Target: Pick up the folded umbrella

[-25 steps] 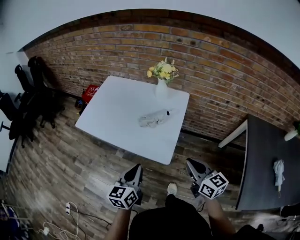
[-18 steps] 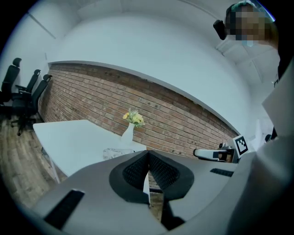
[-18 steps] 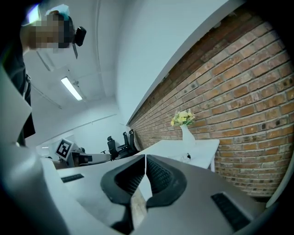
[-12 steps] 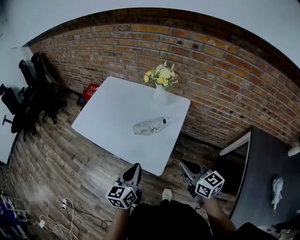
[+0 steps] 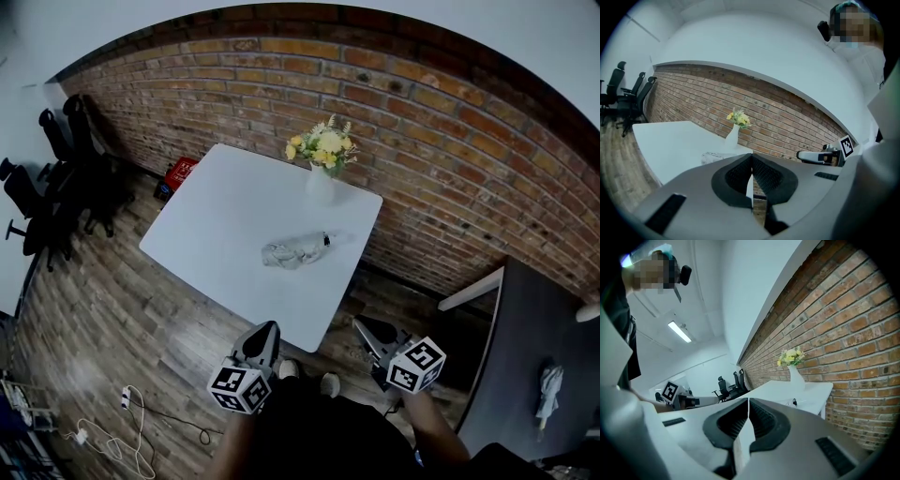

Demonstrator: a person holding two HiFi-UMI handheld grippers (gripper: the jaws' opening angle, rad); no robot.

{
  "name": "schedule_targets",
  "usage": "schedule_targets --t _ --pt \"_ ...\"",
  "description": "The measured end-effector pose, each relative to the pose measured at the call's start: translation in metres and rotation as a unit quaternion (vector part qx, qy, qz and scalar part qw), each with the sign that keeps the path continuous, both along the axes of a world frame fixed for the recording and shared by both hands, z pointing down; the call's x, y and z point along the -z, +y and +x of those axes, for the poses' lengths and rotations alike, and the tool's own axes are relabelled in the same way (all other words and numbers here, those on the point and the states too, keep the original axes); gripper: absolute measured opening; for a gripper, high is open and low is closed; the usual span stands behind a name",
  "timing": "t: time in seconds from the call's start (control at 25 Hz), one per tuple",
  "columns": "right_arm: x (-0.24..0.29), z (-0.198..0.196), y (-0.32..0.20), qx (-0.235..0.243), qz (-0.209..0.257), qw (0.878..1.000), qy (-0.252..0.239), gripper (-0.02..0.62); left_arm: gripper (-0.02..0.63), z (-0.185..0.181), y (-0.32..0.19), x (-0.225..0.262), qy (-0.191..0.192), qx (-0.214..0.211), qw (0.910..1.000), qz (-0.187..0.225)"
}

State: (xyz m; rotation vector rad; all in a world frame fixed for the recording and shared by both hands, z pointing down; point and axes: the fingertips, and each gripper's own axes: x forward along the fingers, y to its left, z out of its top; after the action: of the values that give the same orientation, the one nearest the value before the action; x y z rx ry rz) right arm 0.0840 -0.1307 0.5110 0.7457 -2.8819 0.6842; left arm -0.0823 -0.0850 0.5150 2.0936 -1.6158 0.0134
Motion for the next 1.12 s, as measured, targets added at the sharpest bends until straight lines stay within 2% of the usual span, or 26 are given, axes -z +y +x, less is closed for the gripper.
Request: schedule_targets --t 0.2,0.72,1.12 --pt "0.001 -0.003 -0.005 0.002 -0.006 1.000 -0.009 0.023 0.014 0.001 -0.010 -0.002 -0.002 -0.011 0.9999 -0.004" --pt "-0.008 -0.035 -0.038 0.001 0.016 0.999 0.036 0.023 0.014 -0.011 -0.074 -0.022 -0.058 -0.079 0.9951 -0.016" --pt "-0.040 -0.065 -0.067 -0.012 0.011 0.996 0.086 0.023 0.015 -0.020 -0.132 -0.050 -0.120 -0.149 0.9809 -0.037"
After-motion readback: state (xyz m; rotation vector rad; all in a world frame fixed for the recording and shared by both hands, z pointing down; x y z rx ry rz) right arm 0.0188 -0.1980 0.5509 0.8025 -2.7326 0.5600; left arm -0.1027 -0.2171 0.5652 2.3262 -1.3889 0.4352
